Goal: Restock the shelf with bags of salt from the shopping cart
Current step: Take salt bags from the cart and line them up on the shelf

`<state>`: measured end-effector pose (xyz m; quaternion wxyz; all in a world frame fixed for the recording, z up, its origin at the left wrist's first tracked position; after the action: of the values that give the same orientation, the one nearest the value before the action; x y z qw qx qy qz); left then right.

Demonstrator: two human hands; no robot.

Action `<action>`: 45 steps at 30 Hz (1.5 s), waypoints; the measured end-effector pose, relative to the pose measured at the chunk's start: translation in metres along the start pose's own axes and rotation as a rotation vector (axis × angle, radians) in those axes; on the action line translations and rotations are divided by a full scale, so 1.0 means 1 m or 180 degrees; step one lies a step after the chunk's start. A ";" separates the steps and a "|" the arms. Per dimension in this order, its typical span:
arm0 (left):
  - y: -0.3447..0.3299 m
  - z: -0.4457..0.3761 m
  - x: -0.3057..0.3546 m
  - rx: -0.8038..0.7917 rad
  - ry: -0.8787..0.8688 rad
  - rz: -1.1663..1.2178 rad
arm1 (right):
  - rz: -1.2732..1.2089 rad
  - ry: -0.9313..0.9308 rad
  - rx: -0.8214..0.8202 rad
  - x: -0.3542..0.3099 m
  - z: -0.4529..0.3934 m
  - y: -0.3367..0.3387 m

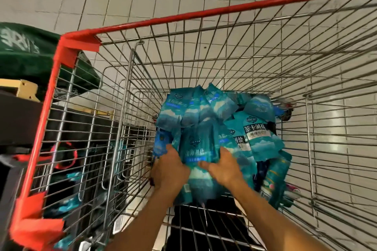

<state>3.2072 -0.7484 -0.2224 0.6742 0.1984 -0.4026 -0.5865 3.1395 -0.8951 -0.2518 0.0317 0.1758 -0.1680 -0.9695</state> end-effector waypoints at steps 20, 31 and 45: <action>-0.083 -0.021 0.028 -0.0729 0.0764 0.1678 | 0.2123 0.1040 0.2368 0.039 0.017 0.044; -0.048 -0.003 0.015 -0.1103 0.0902 0.2490 | -0.0734 -0.0338 0.0125 0.021 0.024 0.011; 0.119 0.109 0.055 0.0008 0.0005 0.4065 | -0.1456 0.0711 -0.1043 -0.043 0.193 0.064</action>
<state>3.1969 -0.7506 -0.0524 0.8910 -0.0794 -0.4417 -0.0685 3.1118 -0.8894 -0.0463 -0.1412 0.3072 0.0391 -0.9403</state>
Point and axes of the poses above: each hand's wrist, its own z-axis away from the middle knuckle, its own y-axis out of the back of the hand, x = y × z, the point moved 2 cm from there along -z, towards the middle knuckle, and after that the axes turned 9 degrees about -y, right-handed, at the moved point
